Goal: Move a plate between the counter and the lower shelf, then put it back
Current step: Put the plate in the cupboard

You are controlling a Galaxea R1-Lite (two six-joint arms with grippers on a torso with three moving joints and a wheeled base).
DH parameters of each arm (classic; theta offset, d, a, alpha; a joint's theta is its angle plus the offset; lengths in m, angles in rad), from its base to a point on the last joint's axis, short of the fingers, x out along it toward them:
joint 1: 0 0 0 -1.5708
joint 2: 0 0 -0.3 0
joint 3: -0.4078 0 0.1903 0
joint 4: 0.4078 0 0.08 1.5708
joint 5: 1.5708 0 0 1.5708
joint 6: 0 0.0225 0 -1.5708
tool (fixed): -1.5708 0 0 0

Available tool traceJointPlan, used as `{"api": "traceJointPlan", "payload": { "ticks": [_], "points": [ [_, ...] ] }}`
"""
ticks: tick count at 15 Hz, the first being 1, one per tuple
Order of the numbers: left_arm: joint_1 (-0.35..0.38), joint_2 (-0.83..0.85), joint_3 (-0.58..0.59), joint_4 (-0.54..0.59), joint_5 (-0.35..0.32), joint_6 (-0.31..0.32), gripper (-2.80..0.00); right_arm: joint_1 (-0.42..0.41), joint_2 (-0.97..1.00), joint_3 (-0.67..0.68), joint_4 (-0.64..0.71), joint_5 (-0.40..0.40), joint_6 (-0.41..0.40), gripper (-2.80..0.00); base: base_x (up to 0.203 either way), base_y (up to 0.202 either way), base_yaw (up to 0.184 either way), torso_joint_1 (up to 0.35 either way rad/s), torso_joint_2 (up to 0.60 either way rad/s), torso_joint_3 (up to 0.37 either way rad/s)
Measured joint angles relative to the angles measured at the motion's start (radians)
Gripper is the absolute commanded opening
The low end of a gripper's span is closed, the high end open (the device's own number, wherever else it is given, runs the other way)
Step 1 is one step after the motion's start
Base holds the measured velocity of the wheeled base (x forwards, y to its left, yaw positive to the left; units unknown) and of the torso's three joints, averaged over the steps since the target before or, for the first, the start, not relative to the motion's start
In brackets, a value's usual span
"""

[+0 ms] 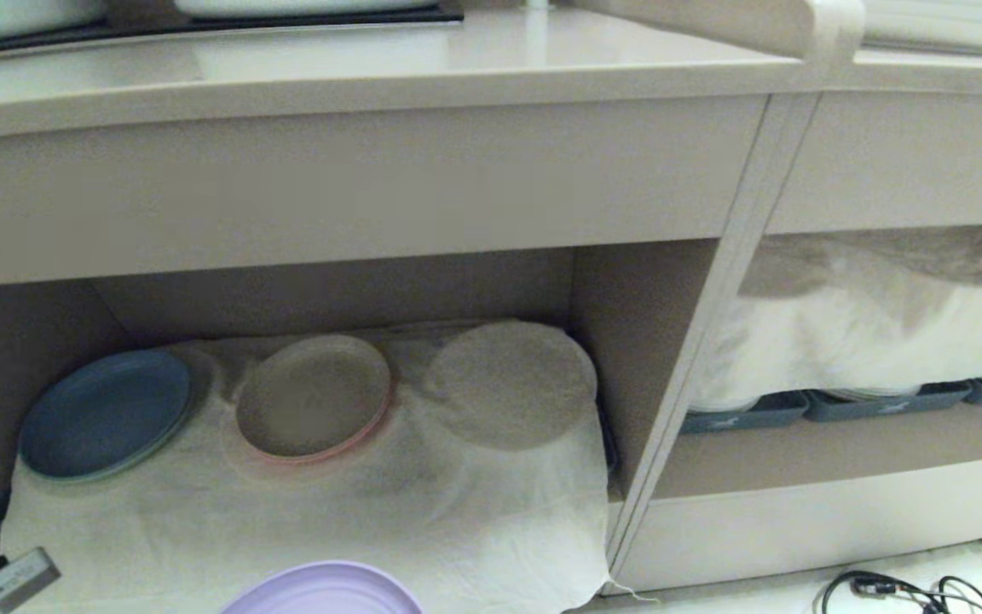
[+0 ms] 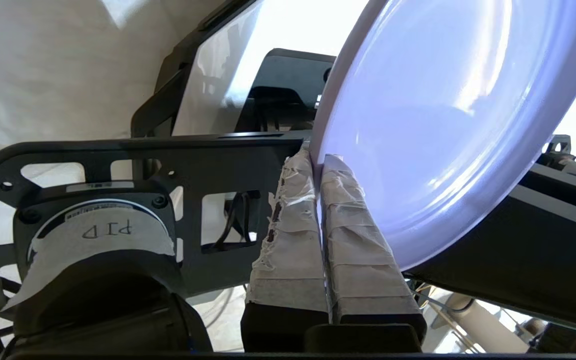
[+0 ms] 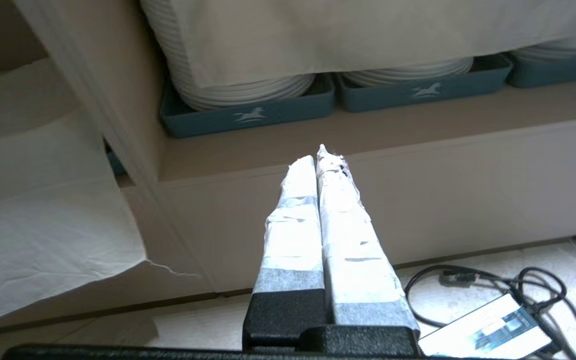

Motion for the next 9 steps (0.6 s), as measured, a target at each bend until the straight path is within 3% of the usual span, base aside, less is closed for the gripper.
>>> {"api": "traceJointPlan", "payload": {
  "ticks": [9],
  "points": [
    [-0.001, 0.003, 0.006, 0.0, -0.001, 0.0, -2.8, 0.0, 0.0, 0.0, -0.001, 0.001, 0.0, -2.8, 0.0, -0.191, 0.001, 0.001, 0.0, 0.001]
  ]
}}
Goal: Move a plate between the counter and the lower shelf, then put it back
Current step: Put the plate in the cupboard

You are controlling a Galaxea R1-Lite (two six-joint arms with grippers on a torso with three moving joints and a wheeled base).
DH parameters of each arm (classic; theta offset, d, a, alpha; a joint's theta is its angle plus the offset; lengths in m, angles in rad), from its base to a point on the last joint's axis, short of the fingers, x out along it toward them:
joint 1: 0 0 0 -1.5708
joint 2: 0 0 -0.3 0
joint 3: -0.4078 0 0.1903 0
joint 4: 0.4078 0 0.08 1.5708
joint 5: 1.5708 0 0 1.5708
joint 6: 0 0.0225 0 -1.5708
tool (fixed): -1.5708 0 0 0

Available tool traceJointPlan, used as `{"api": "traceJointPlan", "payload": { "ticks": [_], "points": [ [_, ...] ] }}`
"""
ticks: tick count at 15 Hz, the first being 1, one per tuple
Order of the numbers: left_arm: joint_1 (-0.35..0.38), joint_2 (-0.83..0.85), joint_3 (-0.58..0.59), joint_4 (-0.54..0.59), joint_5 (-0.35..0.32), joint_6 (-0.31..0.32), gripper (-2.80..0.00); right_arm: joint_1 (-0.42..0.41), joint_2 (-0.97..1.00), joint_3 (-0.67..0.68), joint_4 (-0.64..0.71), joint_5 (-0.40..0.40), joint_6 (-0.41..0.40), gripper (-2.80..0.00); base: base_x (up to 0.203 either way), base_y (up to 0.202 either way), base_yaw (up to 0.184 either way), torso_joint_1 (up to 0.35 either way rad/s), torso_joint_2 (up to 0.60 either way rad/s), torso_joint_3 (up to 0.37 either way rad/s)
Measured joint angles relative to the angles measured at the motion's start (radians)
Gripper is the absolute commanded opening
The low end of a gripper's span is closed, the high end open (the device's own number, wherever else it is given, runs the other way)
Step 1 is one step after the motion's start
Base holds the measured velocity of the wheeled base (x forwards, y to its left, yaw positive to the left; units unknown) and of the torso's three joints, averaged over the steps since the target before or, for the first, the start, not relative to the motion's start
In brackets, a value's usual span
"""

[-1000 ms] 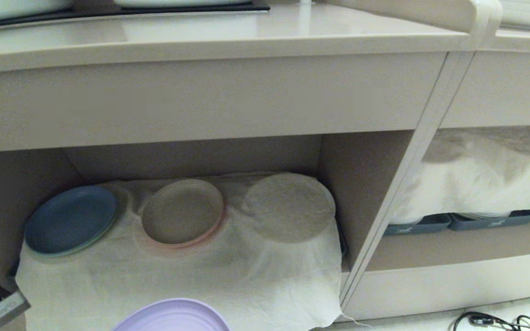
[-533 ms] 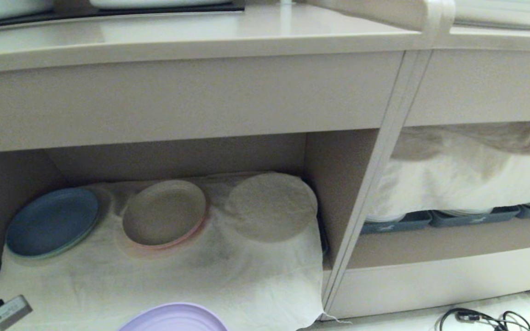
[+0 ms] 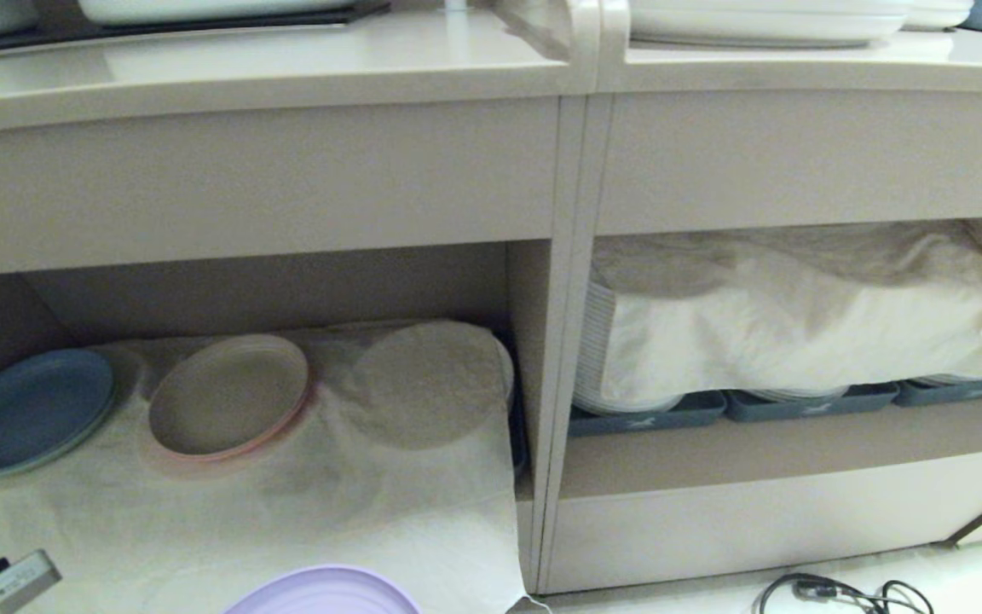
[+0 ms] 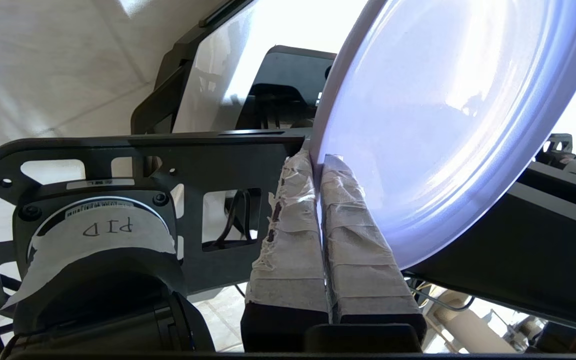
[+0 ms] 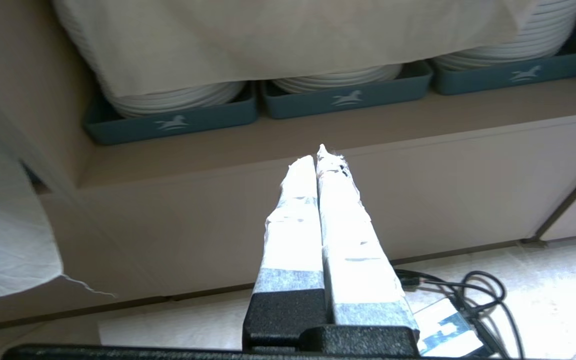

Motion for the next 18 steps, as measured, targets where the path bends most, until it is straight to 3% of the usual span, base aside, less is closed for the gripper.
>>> {"api": "traceJointPlan", "payload": {
  "ticks": [18],
  "points": [
    [0.003, 0.001, 0.009, -0.023, 0.003, -0.003, -2.8, 0.0, 0.0, 0.0, 0.0, 0.0, 0.0, -2.8, 0.0, -0.011, 0.0, 0.0, 0.0, 0.001]
  ]
}}
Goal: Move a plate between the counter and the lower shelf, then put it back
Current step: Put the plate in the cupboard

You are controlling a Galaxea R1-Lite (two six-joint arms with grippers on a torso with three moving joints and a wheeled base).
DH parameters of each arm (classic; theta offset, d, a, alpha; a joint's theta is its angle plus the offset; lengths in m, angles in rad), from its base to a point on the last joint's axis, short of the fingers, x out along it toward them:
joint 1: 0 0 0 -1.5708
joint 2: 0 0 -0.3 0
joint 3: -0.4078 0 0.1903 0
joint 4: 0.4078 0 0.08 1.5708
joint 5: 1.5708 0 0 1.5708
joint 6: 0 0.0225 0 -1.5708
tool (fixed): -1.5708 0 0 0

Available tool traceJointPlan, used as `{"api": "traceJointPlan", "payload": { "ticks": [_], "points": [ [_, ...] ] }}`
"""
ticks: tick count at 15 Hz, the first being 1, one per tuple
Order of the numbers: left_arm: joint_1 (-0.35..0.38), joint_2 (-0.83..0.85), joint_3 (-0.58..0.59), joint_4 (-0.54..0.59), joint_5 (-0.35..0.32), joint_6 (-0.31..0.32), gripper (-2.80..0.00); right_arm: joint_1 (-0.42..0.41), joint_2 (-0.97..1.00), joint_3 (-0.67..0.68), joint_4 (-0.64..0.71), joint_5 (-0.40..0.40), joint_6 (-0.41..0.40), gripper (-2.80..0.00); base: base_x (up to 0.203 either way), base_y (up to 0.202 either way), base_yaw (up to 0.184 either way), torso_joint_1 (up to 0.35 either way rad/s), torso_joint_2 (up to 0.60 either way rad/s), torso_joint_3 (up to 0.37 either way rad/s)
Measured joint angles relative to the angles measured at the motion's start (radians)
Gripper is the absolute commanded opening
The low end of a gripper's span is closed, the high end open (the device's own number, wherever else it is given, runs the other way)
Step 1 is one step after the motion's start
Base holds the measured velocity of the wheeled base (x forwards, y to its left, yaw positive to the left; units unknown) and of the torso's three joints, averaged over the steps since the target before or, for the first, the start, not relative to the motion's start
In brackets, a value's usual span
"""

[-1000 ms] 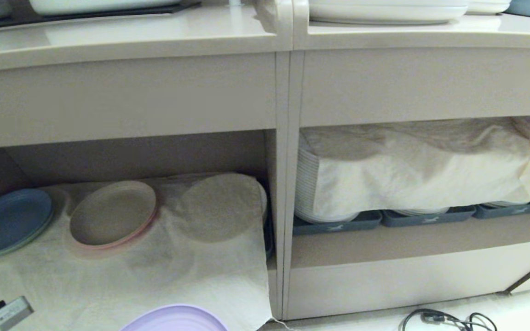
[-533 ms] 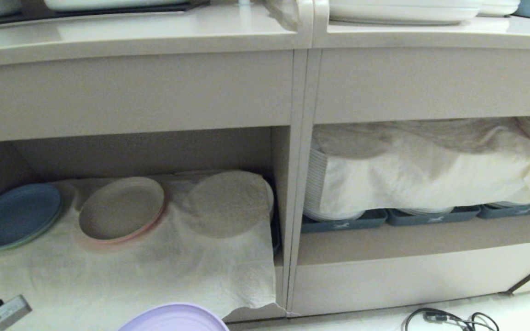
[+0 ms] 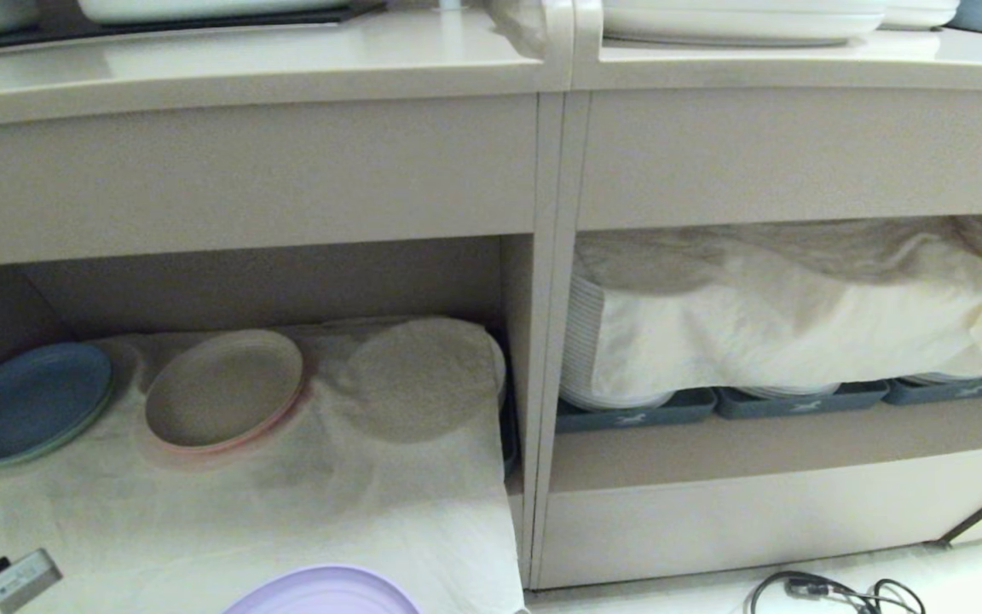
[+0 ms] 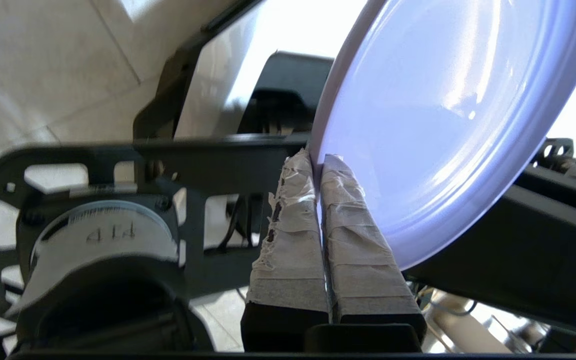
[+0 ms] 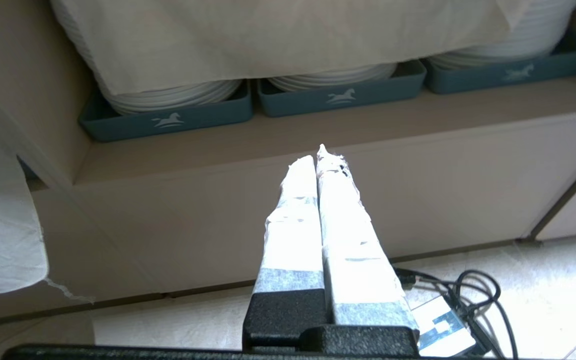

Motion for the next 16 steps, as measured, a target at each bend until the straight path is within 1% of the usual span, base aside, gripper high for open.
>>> {"api": "traceJointPlan", "payload": {
  "ticks": [3, 6, 10, 14, 16],
  "points": [
    [0.0, 0.012, 0.001, -0.048, 0.004, -0.005, -2.8, -0.001, 0.0, 0.0, 0.0, 0.0, 0.0, -2.8, 0.0, 0.0, 0.0, 0.0, 0.0, 0.0],
    [0.0, 0.064, -0.009, -0.101, 0.008, -0.006, -2.8, 0.0, 0.0, 0.0, 0.0, 0.0, 0.0, -2.8, 0.0, 0.0, 0.0, 0.0, 0.0, 0.0],
    [0.0, 0.157, -0.027, -0.183, 0.008, -0.045, -2.8, 0.0, 0.0, 0.0, -0.001, 0.0, 0.0, -2.8, 0.0, 0.0, 0.0, 0.0, 0.0, 0.0],
    [-0.001, 0.279, -0.103, -0.218, 0.008, -0.061, -2.8, 0.0, 0.0, 0.0, -0.001, 0.0, 0.0, -2.8, 0.0, 0.0, 0.0, 0.0, 0.0, 0.0],
    [-0.006, 0.351, -0.156, -0.25, 0.007, -0.1, -2.8, 0.0, 0.0, 0.0, 0.0, 0.0, 0.0, -2.8, 0.0, 0.0, 0.0, 0.0, 0.0, 0.0]
  ]
}}
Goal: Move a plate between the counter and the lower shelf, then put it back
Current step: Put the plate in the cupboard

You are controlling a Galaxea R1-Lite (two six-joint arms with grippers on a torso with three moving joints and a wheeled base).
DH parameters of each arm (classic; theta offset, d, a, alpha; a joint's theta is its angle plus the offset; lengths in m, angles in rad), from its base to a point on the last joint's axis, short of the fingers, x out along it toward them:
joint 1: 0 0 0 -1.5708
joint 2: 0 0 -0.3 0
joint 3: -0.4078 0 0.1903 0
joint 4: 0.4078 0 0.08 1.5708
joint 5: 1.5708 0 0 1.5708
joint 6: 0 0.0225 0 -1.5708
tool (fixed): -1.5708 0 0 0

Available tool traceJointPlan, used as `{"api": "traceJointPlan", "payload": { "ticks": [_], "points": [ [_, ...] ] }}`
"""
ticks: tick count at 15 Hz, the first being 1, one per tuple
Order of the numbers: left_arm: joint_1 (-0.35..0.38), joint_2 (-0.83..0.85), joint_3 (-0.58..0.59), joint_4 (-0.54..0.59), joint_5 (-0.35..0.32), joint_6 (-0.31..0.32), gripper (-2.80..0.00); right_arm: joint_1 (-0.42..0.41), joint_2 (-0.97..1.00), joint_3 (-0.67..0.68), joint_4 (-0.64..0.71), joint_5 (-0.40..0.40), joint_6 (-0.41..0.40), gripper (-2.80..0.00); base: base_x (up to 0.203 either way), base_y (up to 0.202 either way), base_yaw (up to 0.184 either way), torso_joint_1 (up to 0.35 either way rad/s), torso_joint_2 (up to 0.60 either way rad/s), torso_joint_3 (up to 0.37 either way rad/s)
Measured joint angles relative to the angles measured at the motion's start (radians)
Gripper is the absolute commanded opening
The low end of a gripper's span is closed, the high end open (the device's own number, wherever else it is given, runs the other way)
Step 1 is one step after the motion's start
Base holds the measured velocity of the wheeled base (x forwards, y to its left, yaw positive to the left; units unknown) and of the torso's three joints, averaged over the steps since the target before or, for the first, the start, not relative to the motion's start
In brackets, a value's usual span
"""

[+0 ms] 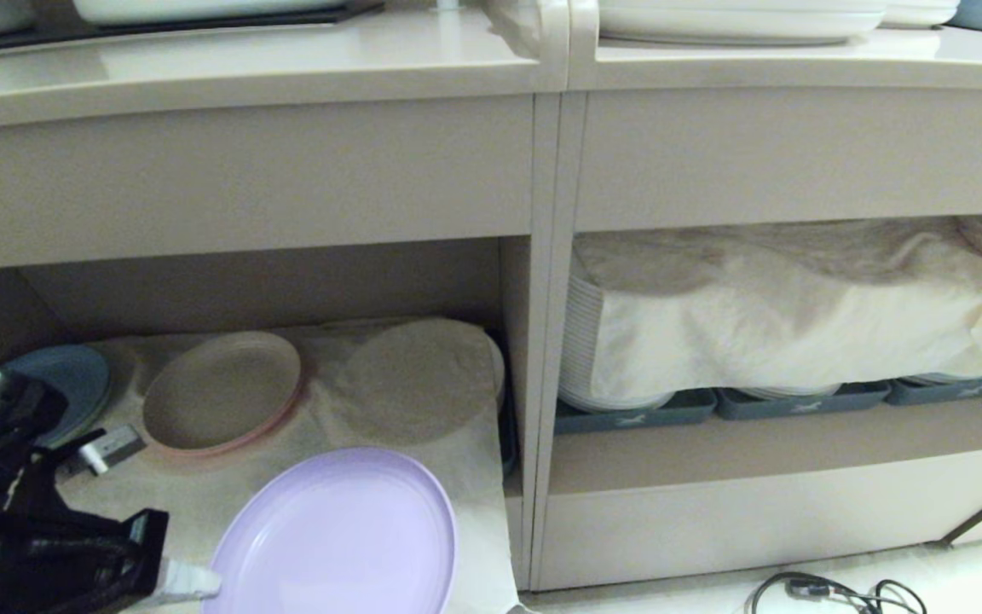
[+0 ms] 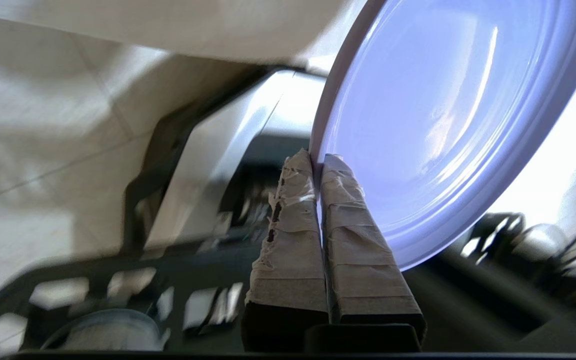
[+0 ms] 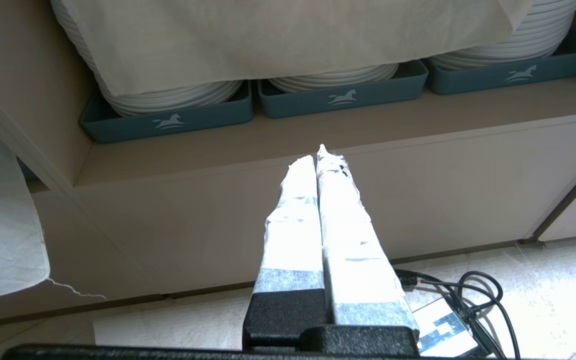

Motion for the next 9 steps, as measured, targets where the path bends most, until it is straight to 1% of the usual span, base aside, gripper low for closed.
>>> {"api": "traceJointPlan", "payload": {
  "ticks": [1, 4, 6, 9],
  "points": [
    [-0.008, 0.038, -0.026, -0.027, 0.0, -0.029, -2.8, 0.0, 0.0, 0.0, 0.0, 0.0, 0.0, -2.8, 0.0, 0.0, 0.0, 0.0, 0.0, 0.0],
    [-0.039, 0.133, -0.082, -0.104, 0.0, -0.09, -2.8, 0.0, 0.0, 0.0, 0.0, 0.0, 0.0, -2.8, 0.0, 0.0, 0.0, 0.0, 0.0, 0.0],
    [-0.054, 0.178, -0.098, -0.158, -0.001, -0.143, -2.8, 0.0, 0.0, 0.0, 0.0, 0.0, 0.0, -2.8, 0.0, 0.0, 0.0, 0.0, 0.0, 0.0],
    [-0.06, 0.214, -0.094, -0.218, -0.003, -0.188, -2.8, 0.0, 0.0, 0.0, 0.001, 0.0, 0.0, -2.8, 0.0, 0.0, 0.0, 0.0, 0.0, 0.0]
  ]
}}
